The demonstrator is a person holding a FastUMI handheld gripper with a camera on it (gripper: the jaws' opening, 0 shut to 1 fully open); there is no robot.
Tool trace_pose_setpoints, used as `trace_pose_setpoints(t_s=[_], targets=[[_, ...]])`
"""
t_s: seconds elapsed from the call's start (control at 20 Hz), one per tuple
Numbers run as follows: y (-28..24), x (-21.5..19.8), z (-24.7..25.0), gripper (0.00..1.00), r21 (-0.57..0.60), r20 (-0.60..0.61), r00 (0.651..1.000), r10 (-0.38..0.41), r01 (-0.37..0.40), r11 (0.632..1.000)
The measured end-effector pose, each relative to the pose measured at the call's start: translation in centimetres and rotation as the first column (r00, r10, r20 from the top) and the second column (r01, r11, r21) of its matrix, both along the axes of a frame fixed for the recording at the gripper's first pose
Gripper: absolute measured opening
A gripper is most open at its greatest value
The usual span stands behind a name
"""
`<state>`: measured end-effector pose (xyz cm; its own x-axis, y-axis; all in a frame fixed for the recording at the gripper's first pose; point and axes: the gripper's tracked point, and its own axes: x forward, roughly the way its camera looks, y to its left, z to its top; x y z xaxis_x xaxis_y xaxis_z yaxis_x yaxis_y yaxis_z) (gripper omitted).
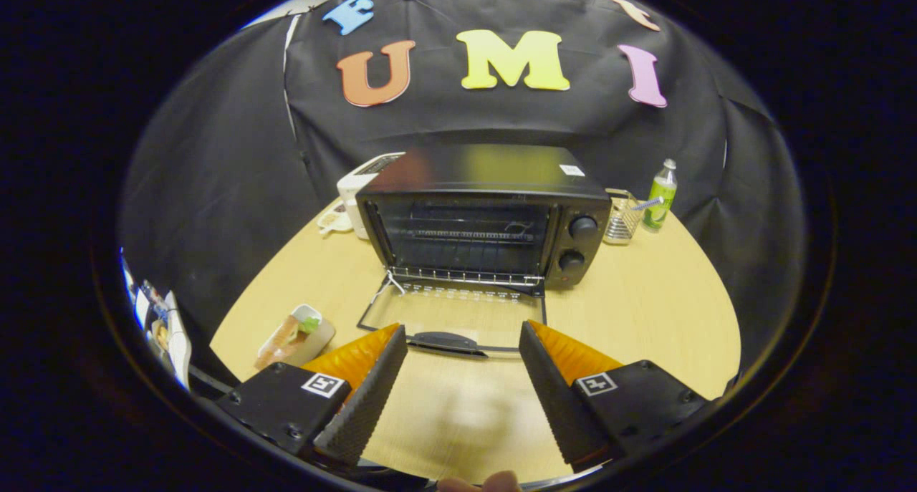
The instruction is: Open the toaster oven, put the food inside, and close the toaster oven door.
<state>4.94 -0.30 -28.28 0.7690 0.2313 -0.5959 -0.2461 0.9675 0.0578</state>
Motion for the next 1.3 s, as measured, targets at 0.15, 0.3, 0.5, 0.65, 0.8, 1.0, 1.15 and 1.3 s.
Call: trace_pose_setpoints(t_s=[0.15,0.3,0.5,0.65,0.8,1.0,1.15,1.3], targets=[[2.2,-1.6,2.5,1.00,0.110,-0.061,0.994,0.091,-0.083,0.990],[4.0,-2.9,3.2,1.00,0.213,-0.147,0.980,0.131,-0.098,0.972],[8.0,-4.4,1.4,1.00,0.359,-0.275,0.940,0.203,-0.096,0.929],[11.5,-5.4,-0.4,0.99,0.470,-0.370,0.896,0.243,-0.045,0.882],[15.4,-6.1,-3.1,0.95,0.555,-0.468,0.837,0.283,0.030,0.831],[18.9,-6.6,-6.4,0.91,0.599,-0.550,0.772,0.318,0.100,0.794],[19.9,-6.3,-8.1,0.88,0.601,-0.594,0.740,0.315,0.149,0.785],[21.2,-6.1,-9.5,0.84,0.606,-0.621,0.713,0.325,0.173,0.776]])
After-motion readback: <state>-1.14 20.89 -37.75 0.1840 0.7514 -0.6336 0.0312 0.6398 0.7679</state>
